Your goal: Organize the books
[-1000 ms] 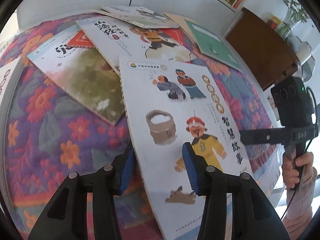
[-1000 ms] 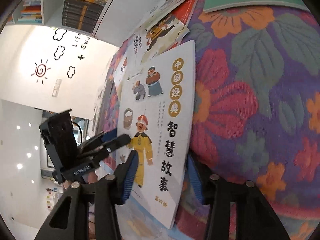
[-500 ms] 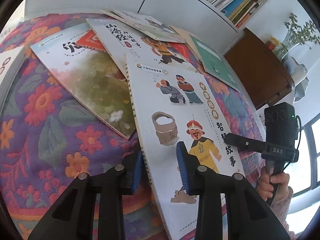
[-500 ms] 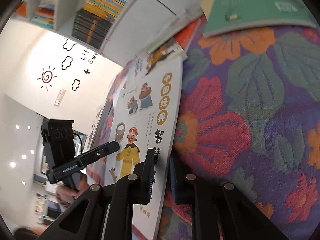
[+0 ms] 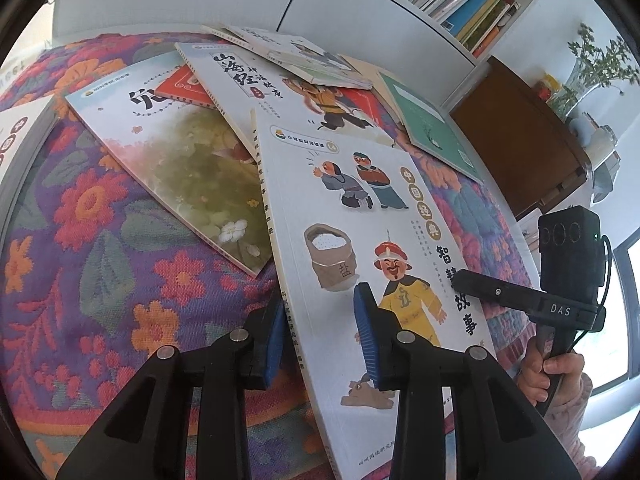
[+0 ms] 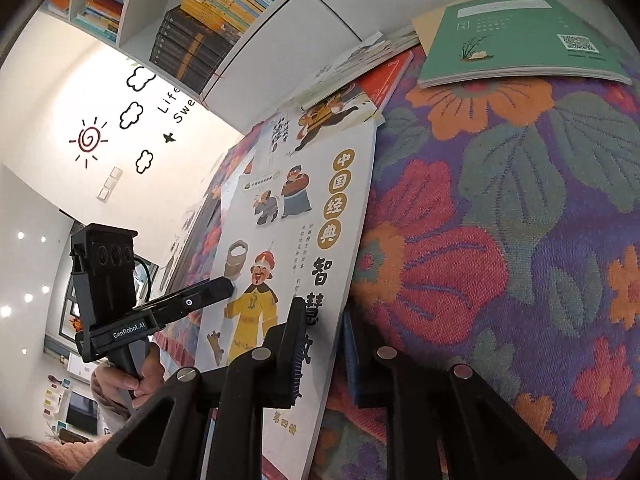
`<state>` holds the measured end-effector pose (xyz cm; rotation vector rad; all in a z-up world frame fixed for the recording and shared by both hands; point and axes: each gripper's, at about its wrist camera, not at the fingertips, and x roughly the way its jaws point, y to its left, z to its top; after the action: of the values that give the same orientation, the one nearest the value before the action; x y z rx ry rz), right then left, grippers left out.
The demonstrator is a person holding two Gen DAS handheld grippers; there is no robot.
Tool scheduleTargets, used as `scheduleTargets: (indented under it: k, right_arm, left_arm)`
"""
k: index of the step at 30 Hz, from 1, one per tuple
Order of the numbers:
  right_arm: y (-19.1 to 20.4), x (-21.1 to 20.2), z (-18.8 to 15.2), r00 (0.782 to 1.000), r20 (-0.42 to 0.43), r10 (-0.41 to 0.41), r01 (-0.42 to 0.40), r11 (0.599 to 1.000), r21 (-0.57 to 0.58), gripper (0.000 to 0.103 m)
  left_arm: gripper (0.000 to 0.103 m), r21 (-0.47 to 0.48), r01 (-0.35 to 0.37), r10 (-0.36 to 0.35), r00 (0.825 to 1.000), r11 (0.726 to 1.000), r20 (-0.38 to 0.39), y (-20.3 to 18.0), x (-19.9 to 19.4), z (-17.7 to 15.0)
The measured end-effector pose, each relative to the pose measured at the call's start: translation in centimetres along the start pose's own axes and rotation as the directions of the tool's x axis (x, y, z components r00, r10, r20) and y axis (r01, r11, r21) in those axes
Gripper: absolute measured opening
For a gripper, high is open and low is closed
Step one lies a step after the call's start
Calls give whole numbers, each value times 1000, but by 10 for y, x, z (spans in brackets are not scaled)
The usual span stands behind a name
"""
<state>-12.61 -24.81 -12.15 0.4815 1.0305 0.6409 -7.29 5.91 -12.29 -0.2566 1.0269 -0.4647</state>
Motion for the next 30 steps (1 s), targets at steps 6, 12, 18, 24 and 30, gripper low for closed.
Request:
scheduleTargets:
  k: [6, 12, 18, 24, 30]
  right_arm:
    - [-3, 0, 1, 1000, 1, 6, -6, 1000, 2, 15]
    - [-3, 0, 1, 1000, 2, 5, -5, 1000, 1, 15]
    - [5, 0, 0, 999, 11, -36, 37, 999, -35, 16]
    - [22, 0, -5, 992, 40, -121, 125, 985, -117, 20]
    - [30, -2, -3, 988, 52, -143, 149, 980, -135, 22]
  left_arm:
    - [33, 1, -1, 1, 1000, 1000, 1, 0, 0, 0]
    - [33, 1, -1, 1, 1000, 1000, 0, 0, 0, -1]
    - [34, 28, -40, 40, 999, 999, 9, -7, 1, -2]
    - [36, 40, -50, 49, 999, 998, 11, -8, 1, -2]
    - [36, 49, -93, 93, 996, 994, 2, -13, -2, -3]
